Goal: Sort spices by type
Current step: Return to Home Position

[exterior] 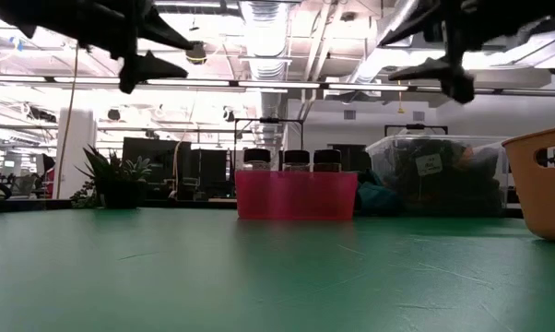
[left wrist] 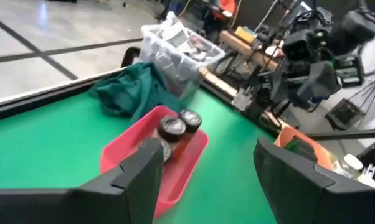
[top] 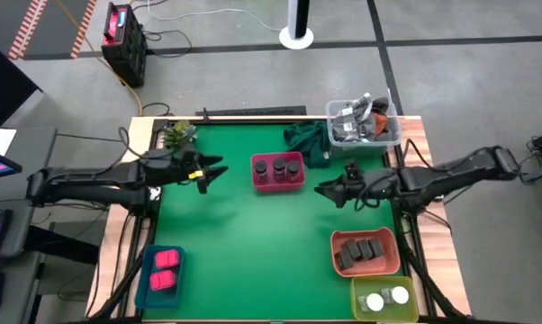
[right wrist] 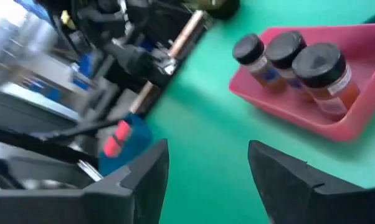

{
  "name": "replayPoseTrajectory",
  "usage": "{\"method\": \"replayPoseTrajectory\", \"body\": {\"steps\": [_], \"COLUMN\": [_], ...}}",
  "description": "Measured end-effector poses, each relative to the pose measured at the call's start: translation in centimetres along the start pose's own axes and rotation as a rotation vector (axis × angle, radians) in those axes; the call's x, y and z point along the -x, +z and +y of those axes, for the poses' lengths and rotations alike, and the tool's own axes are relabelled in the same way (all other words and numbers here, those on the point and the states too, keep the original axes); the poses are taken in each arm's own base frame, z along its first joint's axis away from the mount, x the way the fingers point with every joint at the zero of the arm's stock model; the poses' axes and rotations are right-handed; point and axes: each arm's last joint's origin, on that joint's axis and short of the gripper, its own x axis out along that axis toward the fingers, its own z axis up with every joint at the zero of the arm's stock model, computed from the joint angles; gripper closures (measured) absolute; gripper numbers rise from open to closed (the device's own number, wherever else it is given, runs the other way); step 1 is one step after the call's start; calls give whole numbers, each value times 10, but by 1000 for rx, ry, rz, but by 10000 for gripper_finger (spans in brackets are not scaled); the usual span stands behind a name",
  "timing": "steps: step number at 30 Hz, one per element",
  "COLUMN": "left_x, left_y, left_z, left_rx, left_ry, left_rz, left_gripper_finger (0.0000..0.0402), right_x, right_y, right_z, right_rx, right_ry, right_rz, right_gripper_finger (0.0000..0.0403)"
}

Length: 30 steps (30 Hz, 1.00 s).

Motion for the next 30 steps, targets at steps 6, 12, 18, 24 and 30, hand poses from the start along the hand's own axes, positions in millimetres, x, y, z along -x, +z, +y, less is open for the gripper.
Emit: {"method": "replayPoseTrajectory", "body": {"steps": [6,12,18,24,30], "left_x": [19,36,47,42,38], "left_y": [-2,-1,-4,-26,-47], "left_z": [7,13,17,26,30], "left_rx": [-14,-19,-5,109,152], "left_ry": [42,103,120,37,0], "left_rz": [56,43,22,-62,-54], "left_gripper_finger": [191,210,221,224,224], "right_x": [4,20,42,56,67], "right_y": [0,7,15,8,3], "right_z": [-30,-49,-60,-80,-91], "right_rx": [-31,-2,29,3,-29], "right_ry": [176,192,232,257,303], "right_rz": [-104,-207,-340,-422,-481], "right_gripper_finger": [187,207,220,230,239]}}
